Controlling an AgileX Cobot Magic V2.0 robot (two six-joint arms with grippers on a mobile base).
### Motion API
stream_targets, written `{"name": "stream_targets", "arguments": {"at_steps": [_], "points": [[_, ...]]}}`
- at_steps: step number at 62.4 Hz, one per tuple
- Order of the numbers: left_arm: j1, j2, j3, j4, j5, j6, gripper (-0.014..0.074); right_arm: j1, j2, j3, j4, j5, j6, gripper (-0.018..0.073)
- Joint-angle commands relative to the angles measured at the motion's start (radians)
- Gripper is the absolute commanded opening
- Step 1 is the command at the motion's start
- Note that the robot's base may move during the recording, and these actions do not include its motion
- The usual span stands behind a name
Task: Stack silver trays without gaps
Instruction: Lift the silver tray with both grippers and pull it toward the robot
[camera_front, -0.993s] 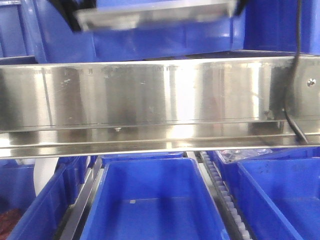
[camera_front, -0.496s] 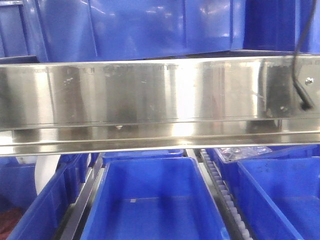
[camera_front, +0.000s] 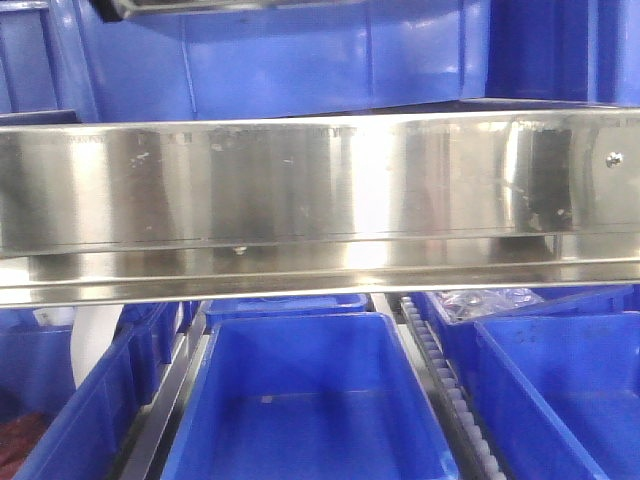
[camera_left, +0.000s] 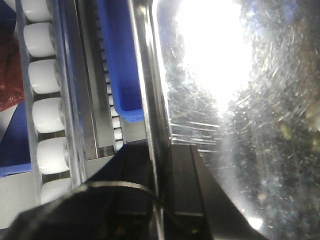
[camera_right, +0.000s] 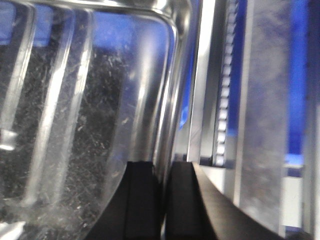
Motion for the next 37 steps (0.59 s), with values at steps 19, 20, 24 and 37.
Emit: {"name": "stream_targets", "arguments": {"at_steps": [19,20,24,37], "points": [[-0.033,-0.112,-0.025,-0.029,0.05,0.038,-0.0041,0.008,-0.113,-0.031,0.037,0.079,-0.026,0.0058],[-0.033,-0.112,-0.025,-0.029,0.05,0.038,-0.0041,0.008,-0.114,-0.031,0.039,0.079,-0.026,0.0058],[-0.033,-0.112,-0.025,-0.036,0.05,0.038,-0.0041,0.008,-0.114,-0.031,0.048,0.079,-0.026,0.0058],[-0.033,-0.112,-0.025,-0.032,0.05,0.038,-0.0041,0.008,-0.114,-0.03,0.056,0.079,-0.026,0.0058]]}}
